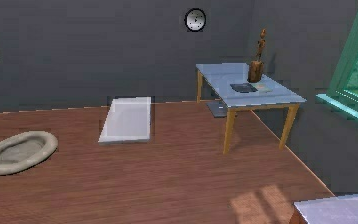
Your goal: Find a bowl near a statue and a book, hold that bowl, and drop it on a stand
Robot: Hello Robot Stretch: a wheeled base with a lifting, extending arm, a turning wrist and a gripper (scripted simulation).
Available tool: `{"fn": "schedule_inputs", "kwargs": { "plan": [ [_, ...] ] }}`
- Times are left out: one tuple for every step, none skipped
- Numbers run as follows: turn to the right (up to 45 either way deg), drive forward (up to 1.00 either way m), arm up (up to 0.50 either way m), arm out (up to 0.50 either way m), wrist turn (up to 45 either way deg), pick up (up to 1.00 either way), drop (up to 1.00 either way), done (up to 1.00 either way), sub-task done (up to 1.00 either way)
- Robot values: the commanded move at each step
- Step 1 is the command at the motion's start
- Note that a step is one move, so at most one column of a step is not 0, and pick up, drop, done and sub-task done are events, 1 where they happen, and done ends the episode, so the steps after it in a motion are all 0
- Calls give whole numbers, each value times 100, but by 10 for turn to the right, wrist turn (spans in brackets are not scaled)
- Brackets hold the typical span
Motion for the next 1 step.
{"fn": "schedule_inputs", "kwargs": {
  "plan": [
    [0, 0, 0, 0, 450, 0, 0, 0, 0]
  ]
}}
